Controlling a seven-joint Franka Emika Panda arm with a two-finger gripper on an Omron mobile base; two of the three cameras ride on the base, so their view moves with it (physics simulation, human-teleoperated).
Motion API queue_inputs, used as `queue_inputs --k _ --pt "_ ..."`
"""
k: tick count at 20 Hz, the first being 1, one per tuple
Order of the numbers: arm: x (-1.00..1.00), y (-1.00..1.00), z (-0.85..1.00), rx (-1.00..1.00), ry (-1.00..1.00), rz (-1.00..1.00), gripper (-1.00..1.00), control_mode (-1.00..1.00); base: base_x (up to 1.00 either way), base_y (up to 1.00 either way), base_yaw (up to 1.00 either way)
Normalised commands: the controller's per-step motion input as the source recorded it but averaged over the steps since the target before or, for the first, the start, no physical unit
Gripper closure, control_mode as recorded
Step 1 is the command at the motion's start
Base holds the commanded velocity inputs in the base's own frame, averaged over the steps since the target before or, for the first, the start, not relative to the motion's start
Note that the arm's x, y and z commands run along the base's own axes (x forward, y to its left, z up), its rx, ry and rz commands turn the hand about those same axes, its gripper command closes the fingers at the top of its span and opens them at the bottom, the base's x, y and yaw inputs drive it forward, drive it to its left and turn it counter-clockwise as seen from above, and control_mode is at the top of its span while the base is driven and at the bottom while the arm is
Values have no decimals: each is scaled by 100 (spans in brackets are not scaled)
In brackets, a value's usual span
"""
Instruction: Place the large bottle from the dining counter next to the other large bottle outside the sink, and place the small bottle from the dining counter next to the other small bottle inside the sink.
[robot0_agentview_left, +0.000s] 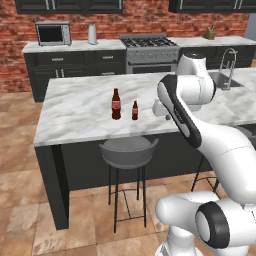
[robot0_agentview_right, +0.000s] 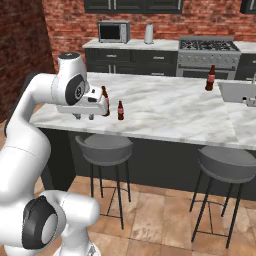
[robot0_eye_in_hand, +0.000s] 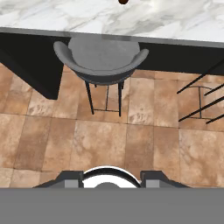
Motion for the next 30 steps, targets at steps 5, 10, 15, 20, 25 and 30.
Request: queue_inputs --k 5,10,15,20,25,30 --pt "0 0 0 0 0 0 -100 100 0 0 0" --pt "0 0 0 0 0 0 -100 100 7 0 0" --pt "0 0 0 0 0 0 -100 100 45 0 0" --pt "0 0 0 0 0 0 -100 100 44 3 0" --pt "0 0 0 0 0 0 -100 100 39 7 0" --pt "0 0 0 0 0 0 -100 100 45 5 0"
